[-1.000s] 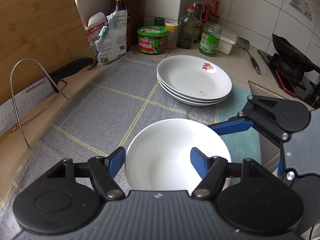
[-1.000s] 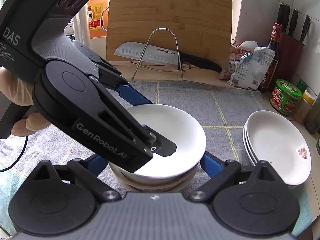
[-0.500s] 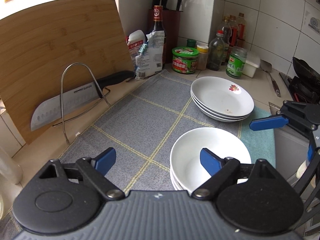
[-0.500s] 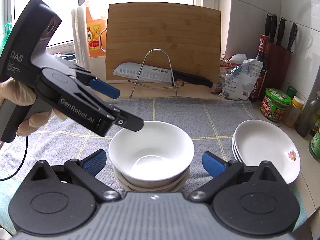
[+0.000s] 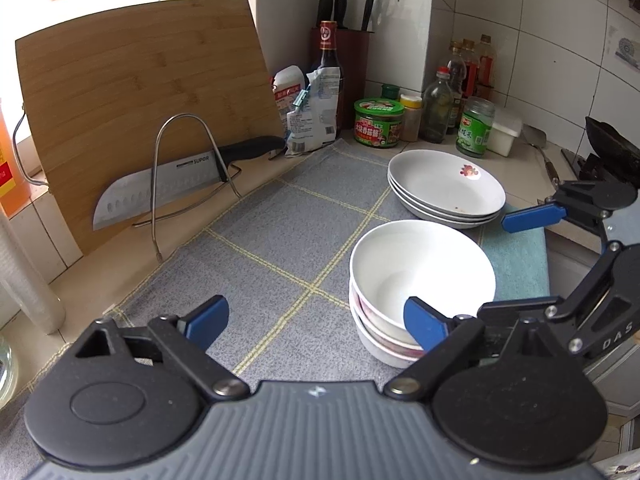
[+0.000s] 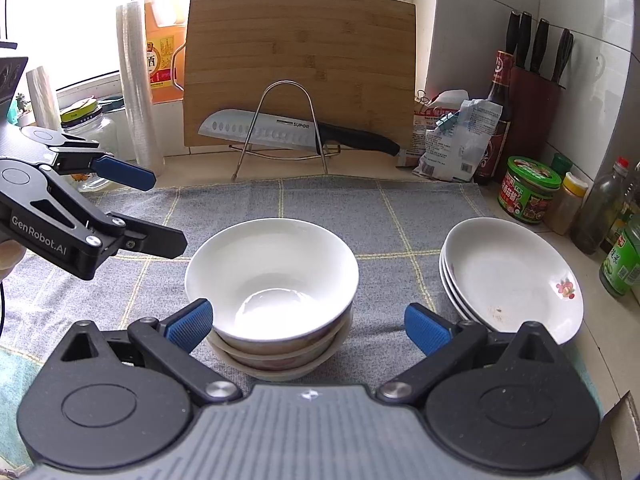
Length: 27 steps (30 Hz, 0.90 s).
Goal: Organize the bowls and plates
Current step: 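Bring the left and right tools to opposite sides of the bowl stack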
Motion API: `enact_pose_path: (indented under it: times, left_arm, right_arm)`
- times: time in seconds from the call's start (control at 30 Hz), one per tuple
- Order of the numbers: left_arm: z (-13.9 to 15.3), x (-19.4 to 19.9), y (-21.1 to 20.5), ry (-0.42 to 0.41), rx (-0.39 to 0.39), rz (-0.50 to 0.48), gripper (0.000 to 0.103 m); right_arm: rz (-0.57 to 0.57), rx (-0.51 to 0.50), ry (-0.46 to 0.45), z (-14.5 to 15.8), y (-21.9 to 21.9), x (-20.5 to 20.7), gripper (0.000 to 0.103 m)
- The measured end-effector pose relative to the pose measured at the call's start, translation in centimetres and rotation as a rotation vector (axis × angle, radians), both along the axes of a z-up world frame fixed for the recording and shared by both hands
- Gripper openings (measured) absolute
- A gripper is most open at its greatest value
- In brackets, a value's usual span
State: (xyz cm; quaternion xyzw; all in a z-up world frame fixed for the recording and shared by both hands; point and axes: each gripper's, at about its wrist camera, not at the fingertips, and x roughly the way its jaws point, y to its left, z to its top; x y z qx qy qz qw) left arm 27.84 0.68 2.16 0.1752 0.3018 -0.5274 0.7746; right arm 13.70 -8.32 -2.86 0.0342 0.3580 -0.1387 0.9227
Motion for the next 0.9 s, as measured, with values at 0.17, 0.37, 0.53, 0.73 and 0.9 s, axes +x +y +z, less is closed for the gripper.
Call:
enact_pose_path:
  times: [0.17, 0.37, 0.53, 0.73, 0.9]
  left_arm:
    - [-1.1, -1.0, 0.9, 0.026, 0.001, -0.006, 0.094]
    - [-2.9, -3.6, 0.9, 0.069, 0.065, 0.047, 0.099]
    - [-4.7, -6.6, -1.0, 0.073, 0.159, 0.155, 0.099]
    - [-6.0, -8.9, -4.6, 0.098, 0.197, 0.297, 0.100]
    - [-6.8, -9.4, -5.8, 0.100, 0.246, 0.361, 0.100]
  right_arm:
    - [0.087, -0.014, 0.013, 0.3, 0.0, -1.5, 0.103]
    - [0.225, 0.014, 0.082, -2.4, -2.7, -0.8, 0.103]
    - [0.393, 0.017, 0.135, -5.5, -6.0, 0.7, 0.103]
    - [0.582, 0.002, 0.167, -7.3, -8.6, 2.2, 0.103]
    - [0.690, 0.002, 0.175, -8.0, -8.8, 2.7, 0.103]
